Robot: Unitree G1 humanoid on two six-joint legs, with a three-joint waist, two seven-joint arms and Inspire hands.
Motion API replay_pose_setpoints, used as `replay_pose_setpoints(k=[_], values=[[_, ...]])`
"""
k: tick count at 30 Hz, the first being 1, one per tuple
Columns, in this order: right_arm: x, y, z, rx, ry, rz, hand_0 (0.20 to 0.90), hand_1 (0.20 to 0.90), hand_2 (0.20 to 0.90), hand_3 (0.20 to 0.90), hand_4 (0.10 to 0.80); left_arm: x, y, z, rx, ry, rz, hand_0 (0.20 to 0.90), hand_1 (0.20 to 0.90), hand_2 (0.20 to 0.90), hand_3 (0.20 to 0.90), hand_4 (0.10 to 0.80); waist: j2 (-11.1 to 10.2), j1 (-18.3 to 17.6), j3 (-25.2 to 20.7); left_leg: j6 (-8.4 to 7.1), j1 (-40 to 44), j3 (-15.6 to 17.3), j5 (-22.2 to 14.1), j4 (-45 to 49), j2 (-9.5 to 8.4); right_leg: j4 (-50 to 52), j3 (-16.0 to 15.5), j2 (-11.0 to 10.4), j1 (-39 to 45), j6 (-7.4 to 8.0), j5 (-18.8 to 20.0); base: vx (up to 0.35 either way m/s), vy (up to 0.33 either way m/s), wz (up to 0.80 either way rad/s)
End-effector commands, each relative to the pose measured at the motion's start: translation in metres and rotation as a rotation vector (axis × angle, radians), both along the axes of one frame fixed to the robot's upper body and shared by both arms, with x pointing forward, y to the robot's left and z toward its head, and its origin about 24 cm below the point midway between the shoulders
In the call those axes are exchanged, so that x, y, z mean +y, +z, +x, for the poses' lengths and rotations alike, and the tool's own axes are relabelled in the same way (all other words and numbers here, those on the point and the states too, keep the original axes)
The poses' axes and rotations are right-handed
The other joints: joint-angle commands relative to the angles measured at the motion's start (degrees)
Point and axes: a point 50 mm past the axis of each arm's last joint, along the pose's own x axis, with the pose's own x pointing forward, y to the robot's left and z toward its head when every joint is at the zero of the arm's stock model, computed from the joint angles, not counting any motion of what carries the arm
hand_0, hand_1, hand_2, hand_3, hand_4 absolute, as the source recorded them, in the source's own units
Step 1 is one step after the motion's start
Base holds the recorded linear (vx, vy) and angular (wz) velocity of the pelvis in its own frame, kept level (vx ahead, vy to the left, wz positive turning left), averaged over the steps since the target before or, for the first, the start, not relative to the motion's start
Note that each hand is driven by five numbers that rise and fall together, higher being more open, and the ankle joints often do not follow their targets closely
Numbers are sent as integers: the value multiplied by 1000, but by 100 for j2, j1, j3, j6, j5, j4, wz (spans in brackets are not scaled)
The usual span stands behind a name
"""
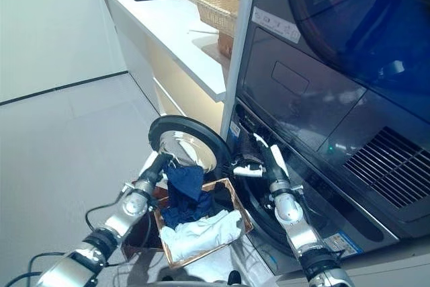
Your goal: Pick up the clothes and place them into the washing machine
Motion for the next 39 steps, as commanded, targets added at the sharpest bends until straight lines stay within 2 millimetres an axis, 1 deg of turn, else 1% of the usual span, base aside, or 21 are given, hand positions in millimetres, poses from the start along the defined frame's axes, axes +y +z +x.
replay_pose_setpoints(k=[1,3,6,8,9,10,13,14,15,16,17,20,25,26,32,34,39], values=[[-5,33,19,-135,63,-29,900,900,900,900,800,-19,82,43,-312,-111,-39,200,200,200,200,300,203,323,-200,-316,145,-158,-254,-9,-107,413,-137,202,201,111,-254,6,-2,8],[-2,28,19,-108,84,-47,900,900,900,900,800,-16,98,44,-363,-120,-23,200,200,200,200,300,213,354,-195,-323,139,-179,-252,-9,-108,403,-155,197,208,112,-257,4,-1,8],[6,23,19,-74,138,-65,900,900,900,900,800,-14,129,46,-468,-155,-6,200,200,200,200,300,223,417,-196,-328,133,-199,-249,-9,-112,389,-189,189,222,120,-253,2,-1,6],[12,20,19,-55,176,-70,900,900,900,900,800,-15,144,46,-512,-176,-1,200,200,200,200,300,224,437,-202,-332,132,-214,-250,-9,-115,375,-206,183,236,122,-257,-6,-2,6],[17,15,18,-29,204,-77,900,900,900,900,800,-18,160,47,-566,-198,11,200,200,200,200,300,230,467,-218,-336,131,-232,-252,-9,-112,368,-229,174,250,127,-262,-4,-6,9],[17,15,18,-29,204,-77,900,900,900,900,800,-18,160,47,-566,-198,12,200,200,200,200,300,228,465,-215,-336,132,-234,-251,-9,-113,367,-231,173,252,127,-262,-4,-8,15],[27,11,16,-2,251,-64,900,900,900,900,800,-25,181,51,-625,-237,32,200,200,200,200,300,248,484,-223,-340,126,-259,-242,-9,-119,378,-253,165,262,130,-267,-11,-5,18],[33,8,15,16,279,-50,900,900,900,900,800,-27,193,54,-651,-248,46,200,200,200,200,300,262,497,-244,-345,125,-274,-237,-9,-121,376,-270,158,273,133,-274,-7,-3,9],[33,9,16,16,279,-49,900,900,900,900,800,-27,193,54,-652,-248,46,200,200,200,200,300,260,497,-240,-345,125,-275,-237,-9,-121,375,-272,158,274,133,-274,-3,-6,8],[38,8,15,24,299,-43,900,900,900,900,800,-29,201,56,-665,-256,47,200,200,200,200,300,272,511,-254,-345,131,-280,-236,-9,-121,376,-283,156,283,139,-276,2,-4,4],[38,8,16,24,299,-43,900,900,900,900,800,-29,201,56,-665,-257,47,200,200,200,200,300,270,511,-250,-345,132,-281,-236,-9,-121,376,-284,156,284,139,-276,-2,-6,6],[41,8,17,34,307,-35,900,900,900,900,800,-32,216,56,-706,-276,62,200,200,200,200,300,281,540,-264,-343,136,-291,-235,-9,-128,372,-303,152,294,139,-276,-5,-4,3],[48,13,22,28,333,-36,900,900,900,900,800,-46,233,54,-760,-329,74,200,200,200,200,300,295,560,-265,-338,137,-300,-232,-9,-134,375,-319,142,303,140,-274,0,0,0],[52,14,24,30,348,-28,900,900,900,900,800,-51,236,53,-768,-348,67,200,200,200,200,300,296,574,-275,-339,136,-309,-233,-9,-137,365,-319,141,310,136,-276,0,0,0],[68,20,35,34,378,39,900,900,900,900,800,-71,242,49,-786,-419,22,200,200,200,200,300,290,622,-281,-337,136,-335,-229,-9,-143,354,-347,136,337,135,-275,0,0,0],[74,22,38,37,386,62,900,900,900,900,800,-76,246,46,-802,-441,14,200,200,200,200,300,293,640,-288,-336,133,-344,-229,-9,-147,349,-346,133,340,132,-274,0,0,0],[89,28,47,43,404,122,900,900,900,900,800,-87,248,38,-808,-511,-25,200,200,200,200,300,306,702,-306,-331,136,-342,-231,-9,-140,344,-349,118,350,130,-271,0,0,0]])
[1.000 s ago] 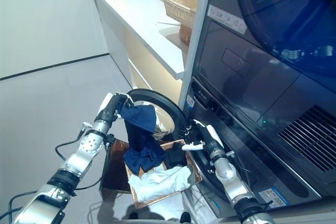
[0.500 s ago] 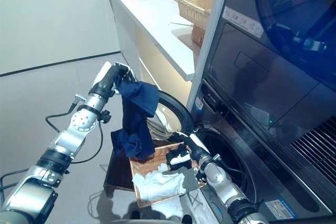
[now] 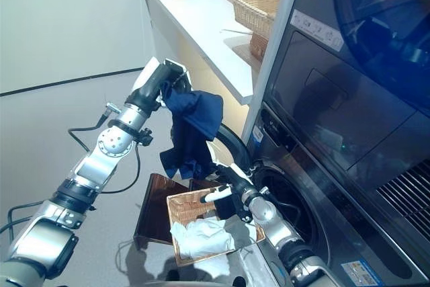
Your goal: Pick up the clothes and place them into the washing machine
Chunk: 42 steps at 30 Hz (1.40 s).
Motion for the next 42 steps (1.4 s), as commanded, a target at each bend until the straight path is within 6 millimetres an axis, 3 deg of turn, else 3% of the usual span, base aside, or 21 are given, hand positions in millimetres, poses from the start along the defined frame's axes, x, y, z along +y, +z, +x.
replay_pose_setpoints(k=[1,8,22,31,42], values=[[18,47,37,-165,21,102,900,900,900,900,800,-47,75,-3,-248,-203,-103,200,200,200,200,300,227,242,-402,-318,158,19,-257,-40,-116,348,-55,121,157,110,-169,0,0,0],[33,62,55,-170,4,171,900,900,900,900,800,-58,78,-11,-246,-273,-132,200,200,200,200,300,226,323,-425,-321,161,-13,-259,-40,-116,331,-78,106,185,97,-162,0,1,1],[24,79,70,-207,-71,209,900,900,900,900,800,-60,79,-15,-255,-290,-152,200,200,200,200,300,215,383,-420,-310,155,-24,-256,-40,-119,340,-85,99,198,89,-171,-1,2,3],[-4,58,55,-155,-143,201,900,900,900,900,800,-48,82,-9,-271,-228,-149,200,200,200,200,300,211,309,-421,-303,157,-25,-253,-40,-122,368,-65,107,170,91,-179,0,0,0],[-26,48,44,-138,-193,196,900,900,900,900,800,-32,80,2,-262,-134,-132,200,200,200,200,300,212,250,-415,-310,173,-5,-252,-40,-111,367,-62,131,172,93,-186,0,0,0]])
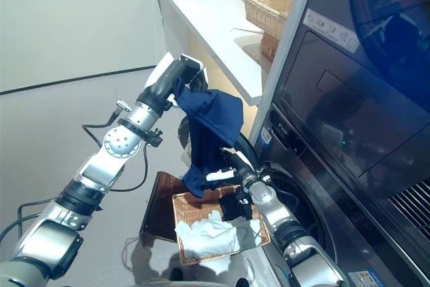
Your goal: Pick up the clothes and place them into the washing machine
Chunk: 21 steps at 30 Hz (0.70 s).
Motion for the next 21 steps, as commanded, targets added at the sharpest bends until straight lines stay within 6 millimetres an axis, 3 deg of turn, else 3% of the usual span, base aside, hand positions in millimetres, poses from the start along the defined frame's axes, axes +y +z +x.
replay_pose_setpoints(k=[1,21], values=[[-8,42,21,-212,-15,55,900,900,900,900,800,-8,72,12,-256,1,-86,200,200,200,200,300,109,132,-477,-309,136,88,-250,-42,-112,365,30,127,71,96,-185,0,0,0],[-27,37,22,-198,-112,53,900,900,900,900,800,-4,79,9,-289,7,-90,200,200,200,200,300,117,118,-479,-300,163,102,-270,-42,-113,389,42,119,77,96,-195,0,0,0]])
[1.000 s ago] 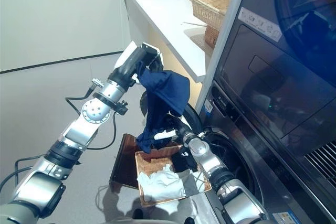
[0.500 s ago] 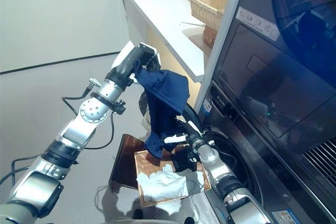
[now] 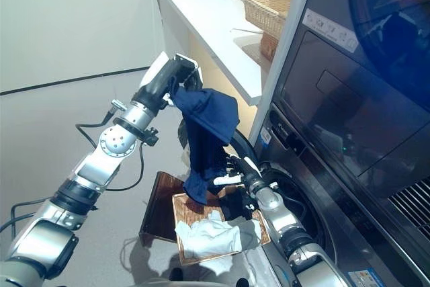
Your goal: Pick up the clothes and place them into the washing machine
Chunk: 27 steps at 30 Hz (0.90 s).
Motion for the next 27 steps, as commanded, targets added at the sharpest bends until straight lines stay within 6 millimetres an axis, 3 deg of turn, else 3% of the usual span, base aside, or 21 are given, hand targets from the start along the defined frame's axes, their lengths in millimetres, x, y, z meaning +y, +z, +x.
replay_pose_setpoints(k=[1,9,27], values=[[-12,44,29,-223,-52,41,900,900,900,900,800,-13,78,7,-284,-36,-102,200,200,200,200,300,116,119,-477,-301,162,104,-269,-41,-111,392,40,122,74,96,-198,0,0,0],[-4,54,39,-249,-32,38,900,900,900,900,800,-22,77,3,-278,-89,-112,200,200,200,200,300,116,160,-462,-296,183,115,-285,-41,-103,390,56,124,77,87,-207,0,0,0],[40,87,67,-305,98,45,900,900,900,900,800,-41,79,-8,-271,-201,-146,200,200,200,200,300,102,308,-469,-292,175,85,-284,-41,-107,380,43,124,90,67,-204,0,0,0]])
